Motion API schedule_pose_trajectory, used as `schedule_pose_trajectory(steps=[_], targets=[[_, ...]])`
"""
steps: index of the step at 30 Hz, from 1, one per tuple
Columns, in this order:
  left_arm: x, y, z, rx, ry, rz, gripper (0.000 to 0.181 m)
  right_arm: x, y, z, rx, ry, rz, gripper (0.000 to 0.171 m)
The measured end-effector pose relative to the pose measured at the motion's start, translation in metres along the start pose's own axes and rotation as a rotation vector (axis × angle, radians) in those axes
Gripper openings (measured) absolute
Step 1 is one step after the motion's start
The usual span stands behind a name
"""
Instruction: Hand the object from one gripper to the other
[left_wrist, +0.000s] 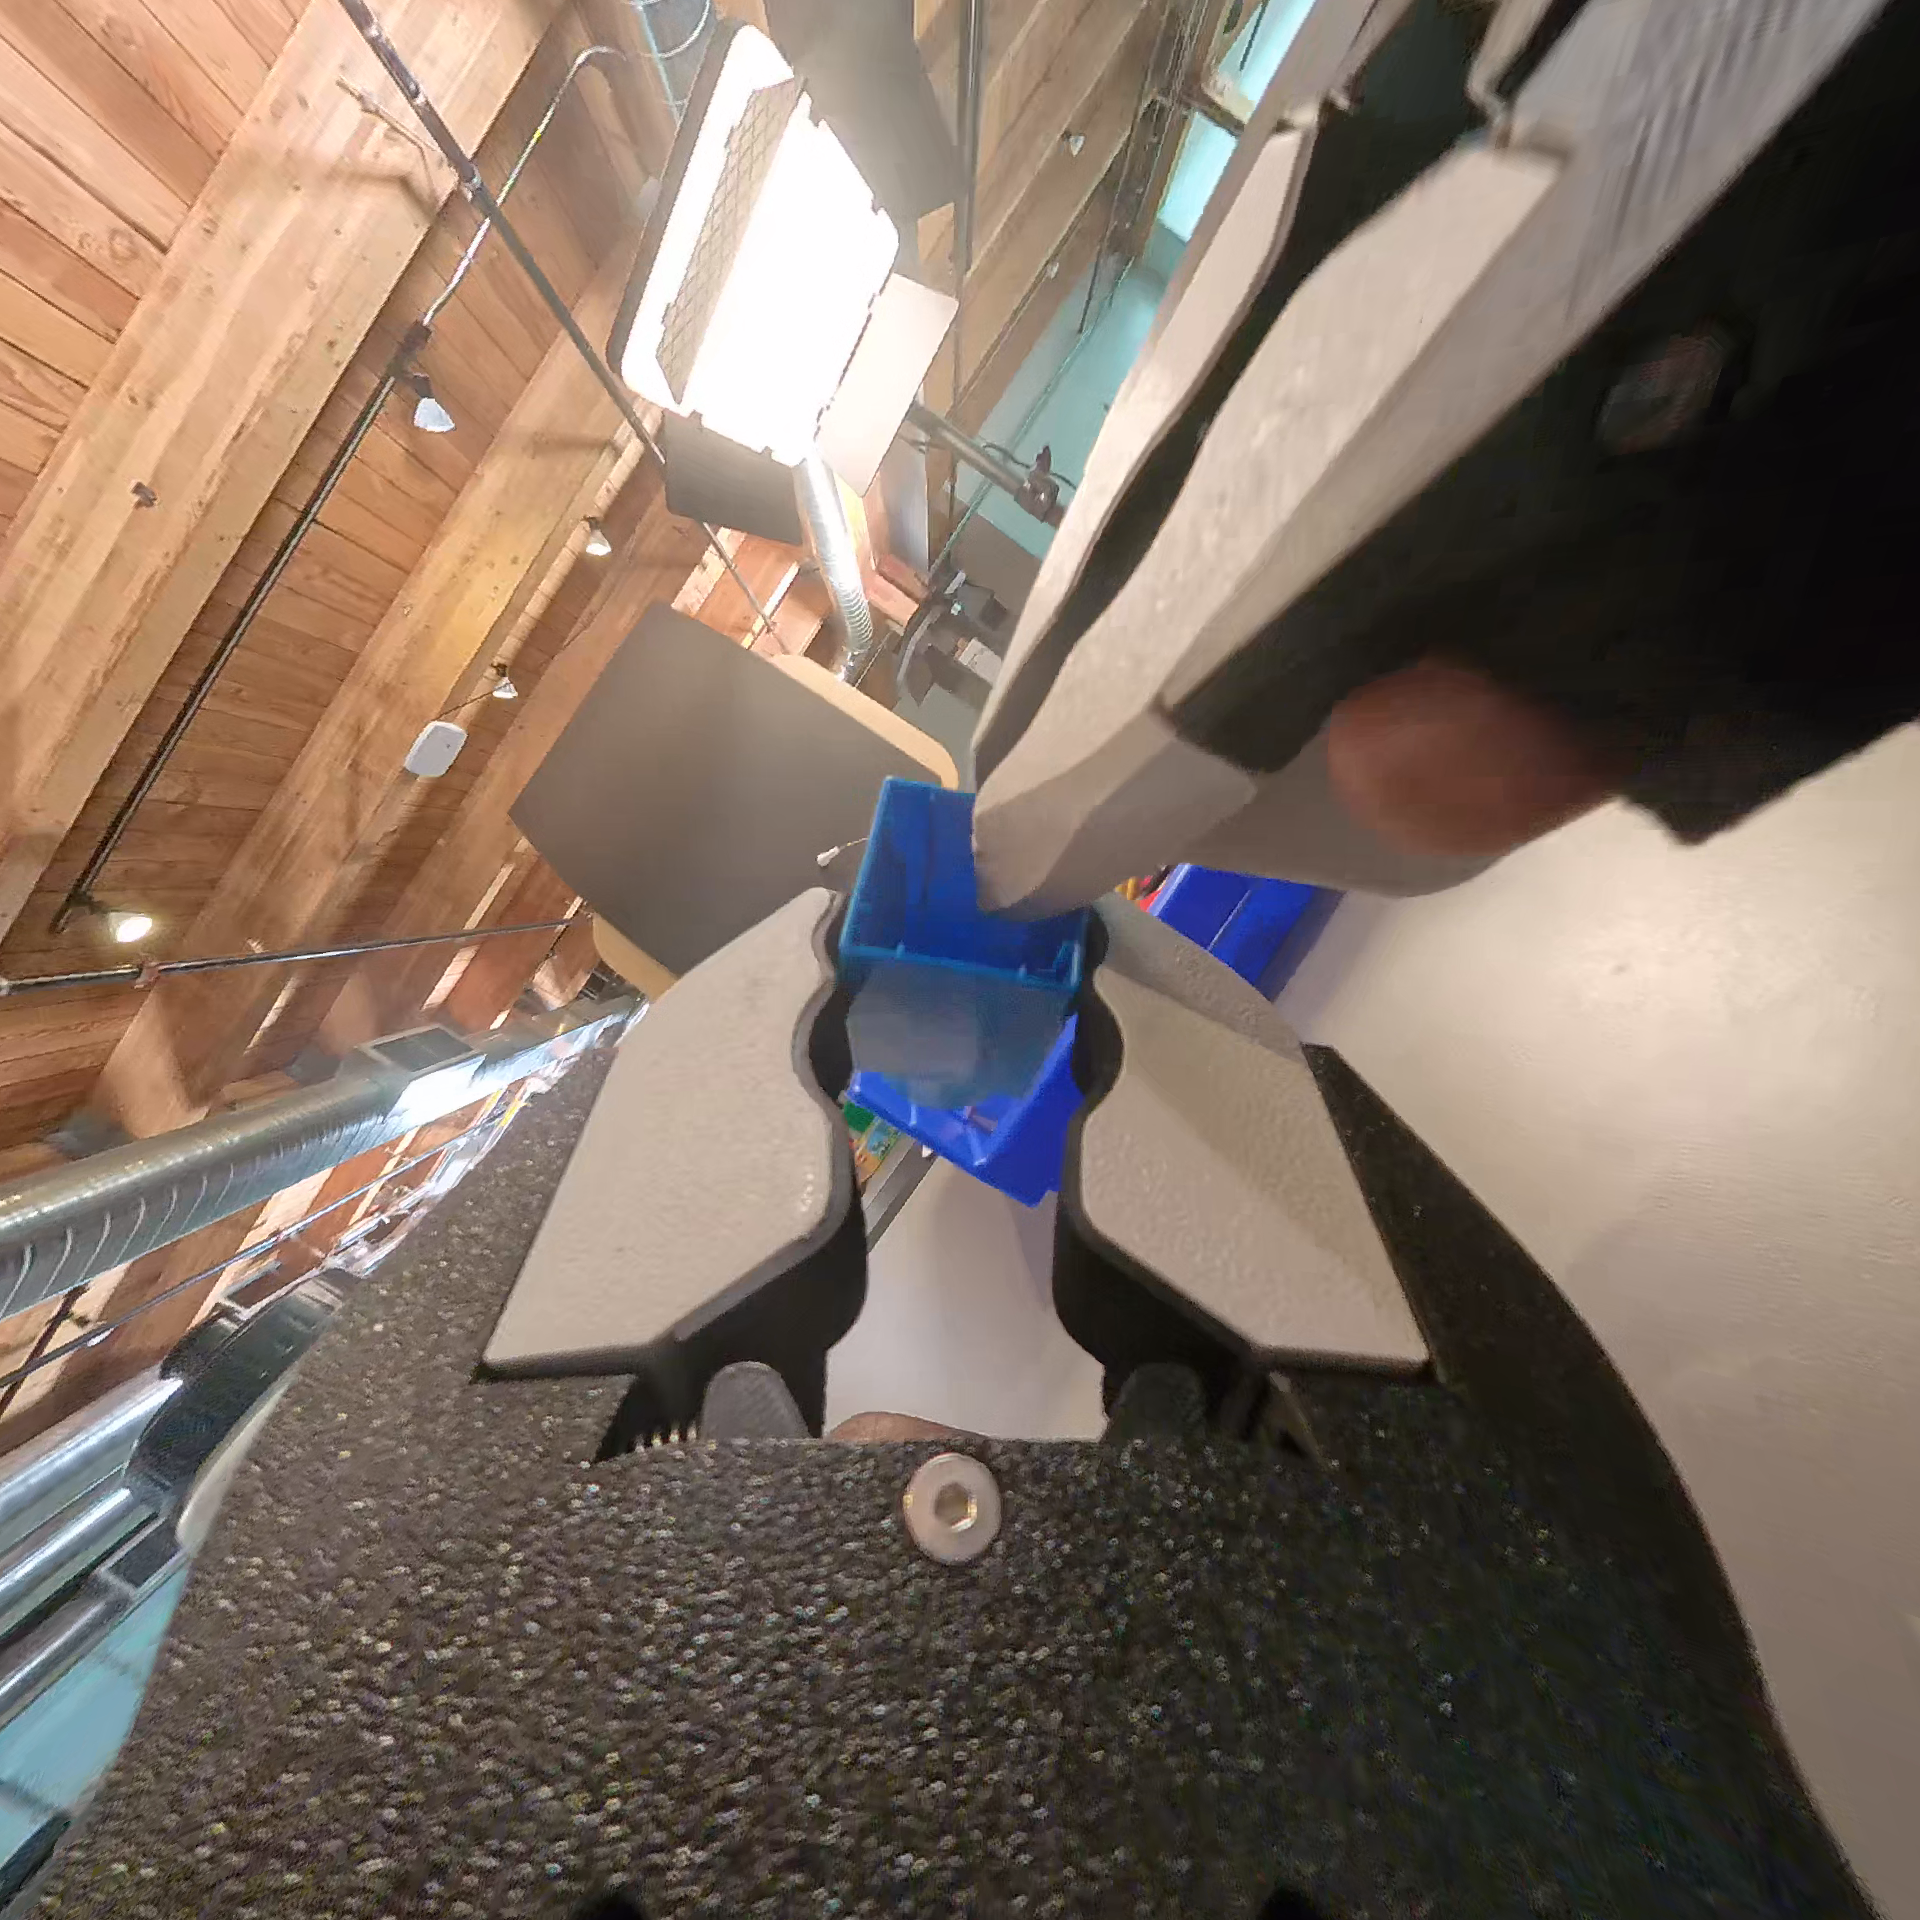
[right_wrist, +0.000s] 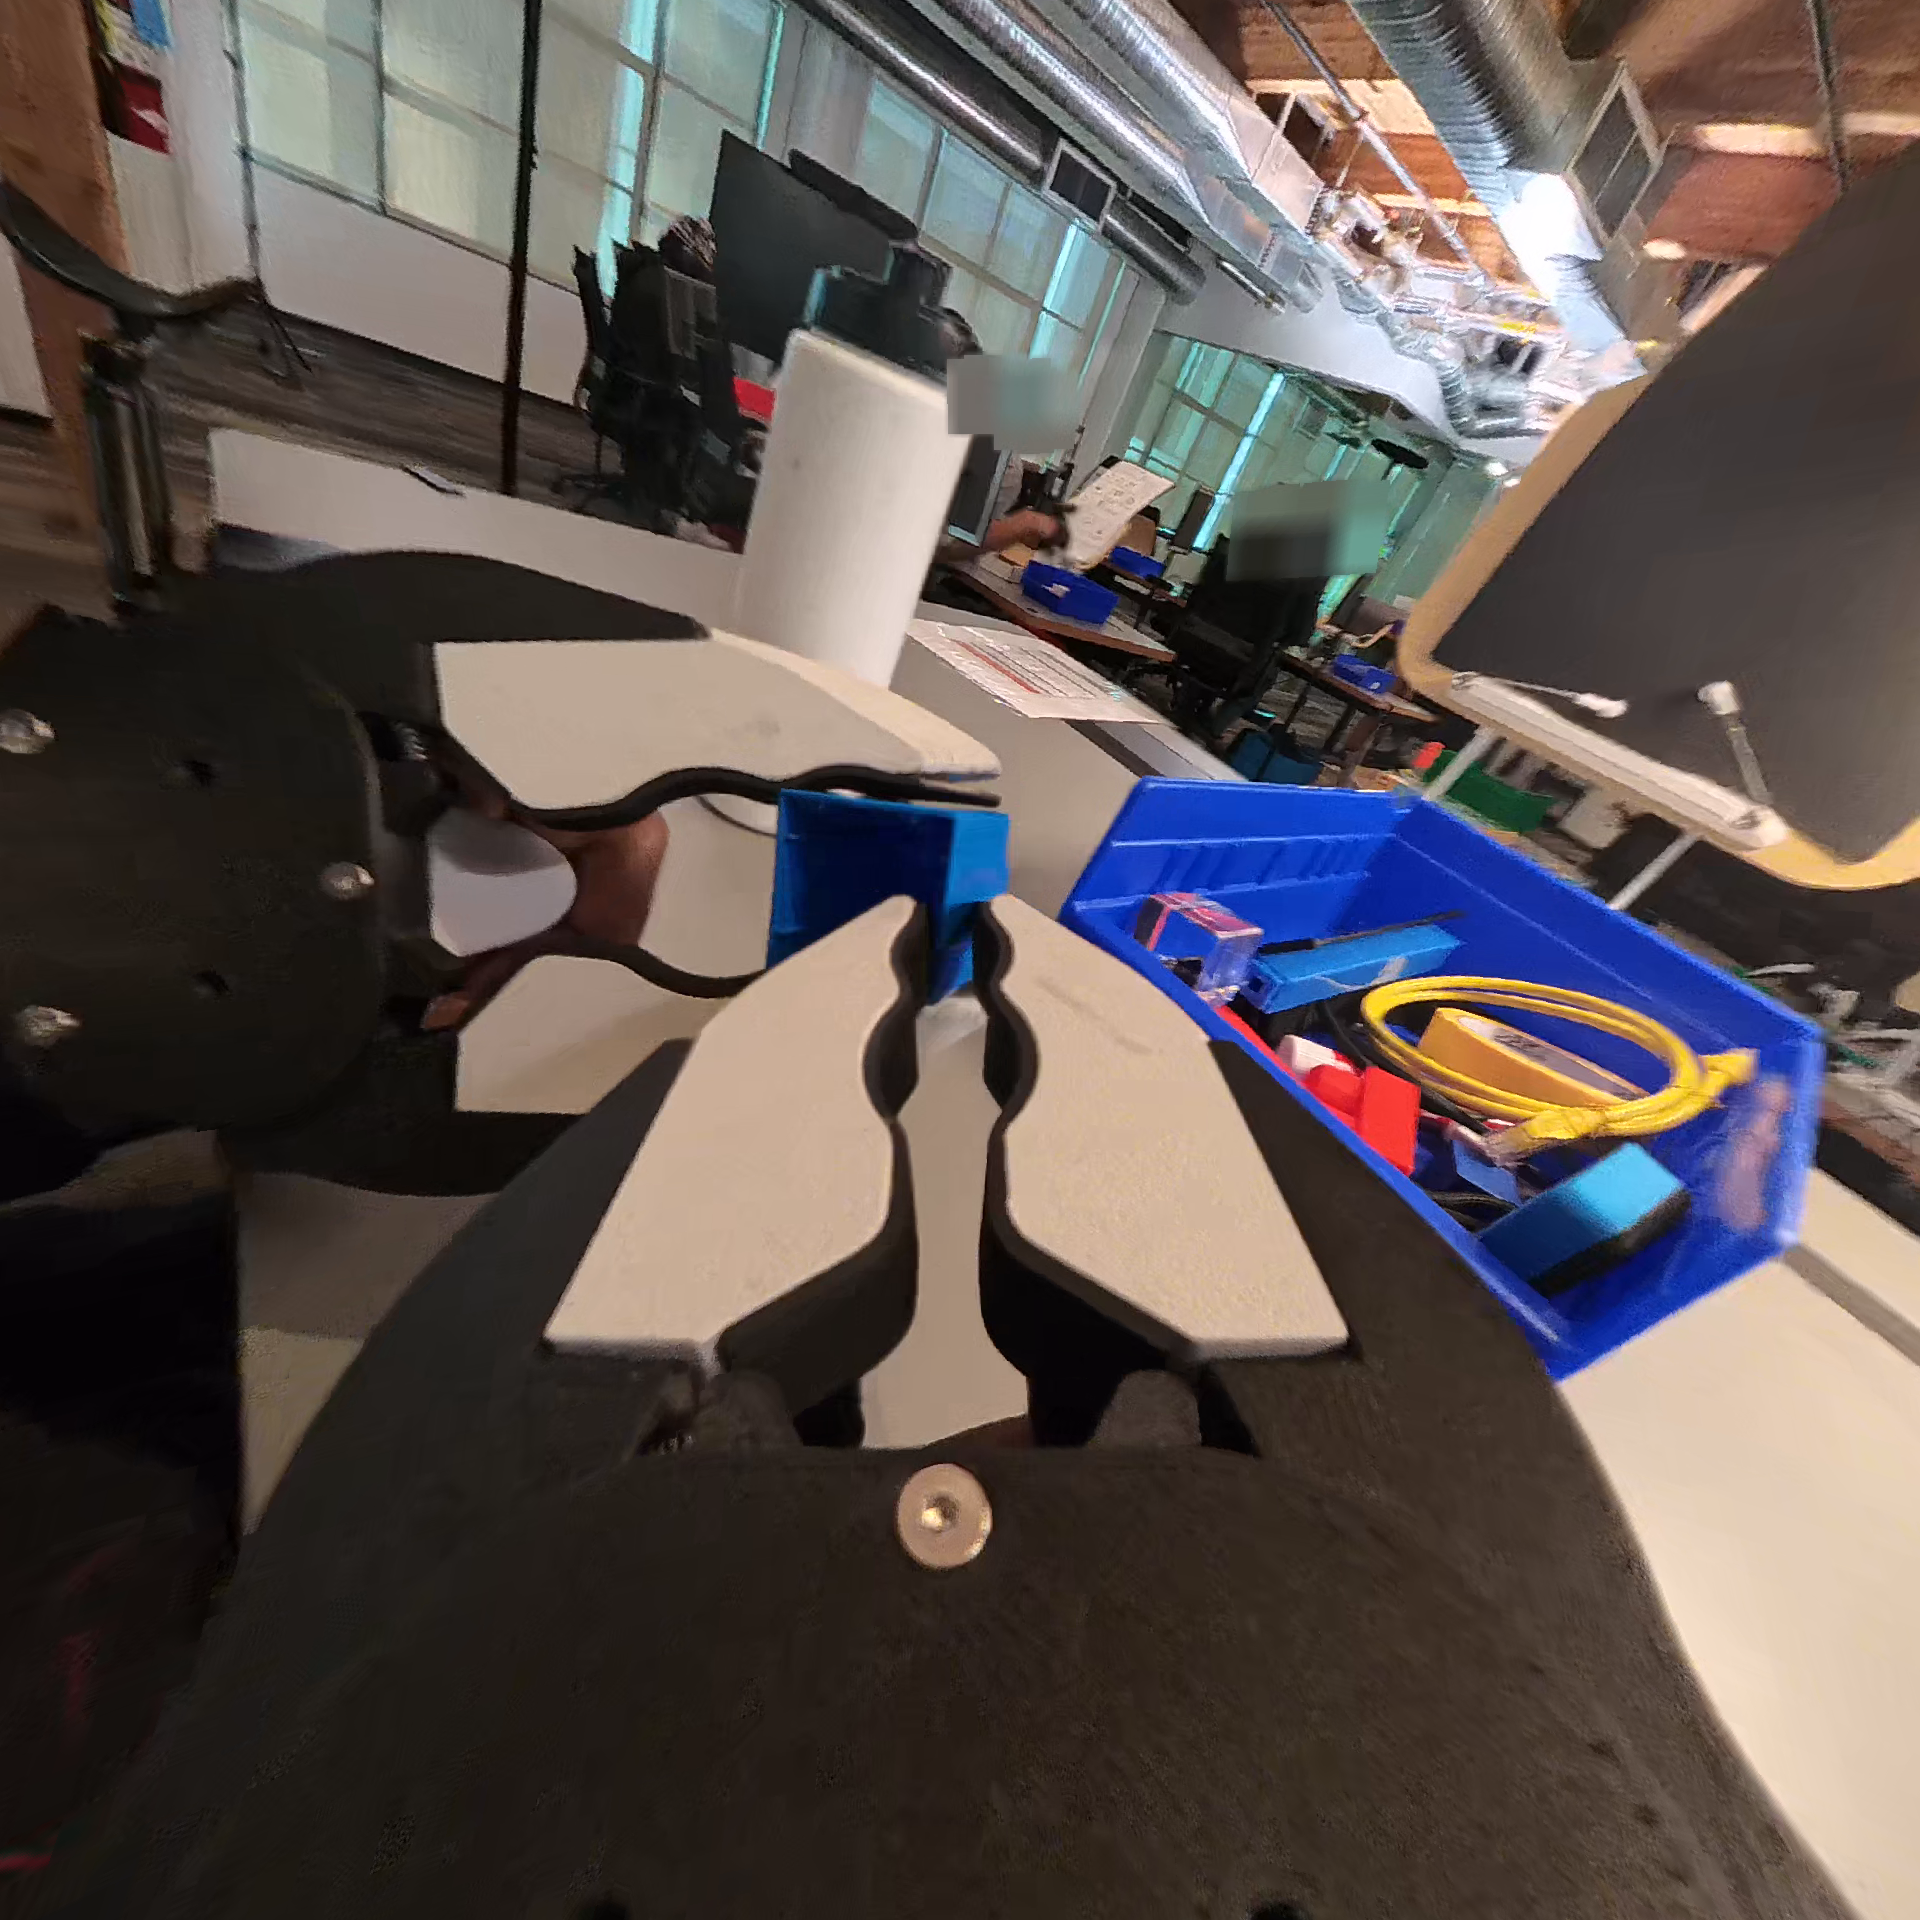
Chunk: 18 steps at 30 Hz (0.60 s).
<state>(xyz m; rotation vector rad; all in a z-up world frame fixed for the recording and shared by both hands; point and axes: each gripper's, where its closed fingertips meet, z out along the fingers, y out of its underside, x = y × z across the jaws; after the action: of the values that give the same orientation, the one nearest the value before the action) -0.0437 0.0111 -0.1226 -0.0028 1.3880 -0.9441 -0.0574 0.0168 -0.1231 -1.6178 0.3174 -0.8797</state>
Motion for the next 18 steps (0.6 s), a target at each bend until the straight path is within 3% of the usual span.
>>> schedule_pose_trajectory(steps=[2, 6, 12, 15, 18], targets=[[0.001, -0.001, 0.000, 0.012, 0.021, -0.046, 0.044, 0.005, -0.002, -0.001, 0.004, 0.065, -0.094, 0.003], [-0.003, 0.001, 0.002, 0.049, 0.132, -0.330, 0.064, 0.015, -0.013, -0.010, 0.057, 0.160, -0.256, 0.004], [-0.022, -0.013, -0.009, 0.252, 0.355, -0.867, 0.064, 0.028, -0.036, -0.034, 0.193, 0.354, -0.640, 0.003], [-0.023, -0.028, -0.020, 0.356, 0.587, -1.180, 0.063, 0.016, -0.046, -0.041, 0.267, 0.374, -0.777, 0.002], [-0.013, -0.044, -0.033, 0.393, 0.943, -1.516, 0.062, 0.002, -0.051, -0.042, 0.323, 0.360, -0.841, 0.003]])
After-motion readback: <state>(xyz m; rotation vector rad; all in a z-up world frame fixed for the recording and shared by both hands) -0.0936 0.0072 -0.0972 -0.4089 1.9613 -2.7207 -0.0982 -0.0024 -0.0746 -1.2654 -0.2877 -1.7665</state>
